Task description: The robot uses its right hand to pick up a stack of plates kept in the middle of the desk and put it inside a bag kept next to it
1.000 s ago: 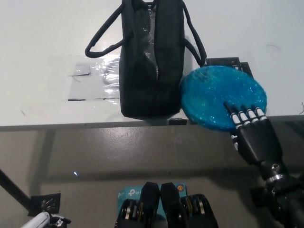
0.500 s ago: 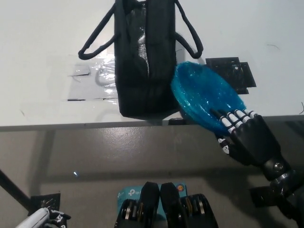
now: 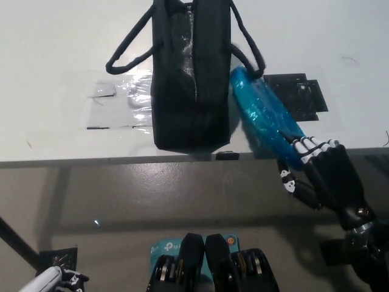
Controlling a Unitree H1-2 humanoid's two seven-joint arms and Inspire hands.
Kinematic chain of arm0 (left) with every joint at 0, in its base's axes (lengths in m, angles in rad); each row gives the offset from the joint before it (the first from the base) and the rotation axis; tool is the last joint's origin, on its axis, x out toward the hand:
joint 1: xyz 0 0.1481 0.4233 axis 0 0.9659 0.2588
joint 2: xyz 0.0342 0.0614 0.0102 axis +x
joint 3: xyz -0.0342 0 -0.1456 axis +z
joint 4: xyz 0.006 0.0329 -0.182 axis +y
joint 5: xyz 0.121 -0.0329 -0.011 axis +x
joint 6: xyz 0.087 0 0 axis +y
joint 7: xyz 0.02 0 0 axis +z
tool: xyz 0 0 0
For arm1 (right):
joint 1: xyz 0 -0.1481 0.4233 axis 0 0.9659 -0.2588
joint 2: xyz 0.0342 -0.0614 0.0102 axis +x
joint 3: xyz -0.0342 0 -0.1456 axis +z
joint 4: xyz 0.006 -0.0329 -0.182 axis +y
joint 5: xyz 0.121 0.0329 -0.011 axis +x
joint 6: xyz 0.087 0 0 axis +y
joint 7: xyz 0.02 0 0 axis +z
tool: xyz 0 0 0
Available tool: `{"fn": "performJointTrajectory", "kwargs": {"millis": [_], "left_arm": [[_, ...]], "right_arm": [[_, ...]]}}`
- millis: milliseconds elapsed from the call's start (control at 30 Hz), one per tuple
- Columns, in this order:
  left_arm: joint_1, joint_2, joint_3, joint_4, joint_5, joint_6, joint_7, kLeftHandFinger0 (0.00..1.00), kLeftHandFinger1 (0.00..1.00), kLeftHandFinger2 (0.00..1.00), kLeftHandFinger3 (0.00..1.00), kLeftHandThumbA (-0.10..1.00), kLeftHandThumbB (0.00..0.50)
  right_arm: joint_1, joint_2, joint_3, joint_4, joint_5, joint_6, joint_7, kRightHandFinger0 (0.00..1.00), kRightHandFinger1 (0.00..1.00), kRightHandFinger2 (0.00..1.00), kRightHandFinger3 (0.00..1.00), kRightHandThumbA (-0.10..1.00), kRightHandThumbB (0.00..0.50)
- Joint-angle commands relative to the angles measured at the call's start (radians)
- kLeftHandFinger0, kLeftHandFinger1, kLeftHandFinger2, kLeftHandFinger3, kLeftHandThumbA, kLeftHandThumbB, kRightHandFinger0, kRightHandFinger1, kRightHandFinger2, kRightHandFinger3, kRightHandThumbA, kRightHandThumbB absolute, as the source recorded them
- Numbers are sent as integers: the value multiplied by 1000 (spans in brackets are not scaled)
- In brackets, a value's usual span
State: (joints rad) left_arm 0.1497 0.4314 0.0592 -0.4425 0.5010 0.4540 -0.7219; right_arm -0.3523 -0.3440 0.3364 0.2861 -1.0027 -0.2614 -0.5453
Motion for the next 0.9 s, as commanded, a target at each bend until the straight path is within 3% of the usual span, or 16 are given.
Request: {"fn": "performJointTrajectory", "kwargs": {"millis": [0,33,200,267,433,533,633,700,800,867], "left_arm": [[4,39,-7,-19,-9,-1,52,739,748,797,841,-90,0],[3,37,-4,-20,-11,12,49,754,759,810,853,-88,0],[2,40,-6,-23,-11,8,46,744,742,792,849,-70,0],[4,39,-2,-17,-14,-3,53,727,726,769,832,-87,0],[-3,23,-11,-16,-3,14,56,732,722,765,839,-54,0],[-1,19,-14,-17,5,16,53,734,723,766,847,-53,0],[0,18,-12,-14,-1,16,47,754,749,795,866,-69,0],[1,12,-2,-15,0,16,37,769,762,820,886,-73,0],[0,11,-7,-14,5,16,41,767,760,823,890,-77,0],[0,6,-3,-13,14,16,34,772,766,835,896,-42,0]], "right_arm": [[3,132,-324,-199,779,115,159,0,0,9,2,-100,211],[-4,171,-386,-248,908,180,170,0,0,0,0,-100,216],[-23,224,-477,-345,1039,284,167,0,0,0,26,-100,198],[-47,239,-508,-410,1120,341,173,0,0,69,25,-100,133],[-134,237,-507,-447,1118,381,216,0,0,113,1,-100,85],[-190,240,-498,-433,1124,370,240,0,0,117,4,-100,107],[-242,259,-496,-443,1096,410,253,0,0,131,0,-100,99],[-304,285,-495,-458,1073,464,255,0,0,134,0,-100,141],[-361,296,-489,-456,1038,485,266,0,0,128,0,-100,128],[-428,306,-484,-457,1028,522,285,0,0,97,0,-100,152]]}}
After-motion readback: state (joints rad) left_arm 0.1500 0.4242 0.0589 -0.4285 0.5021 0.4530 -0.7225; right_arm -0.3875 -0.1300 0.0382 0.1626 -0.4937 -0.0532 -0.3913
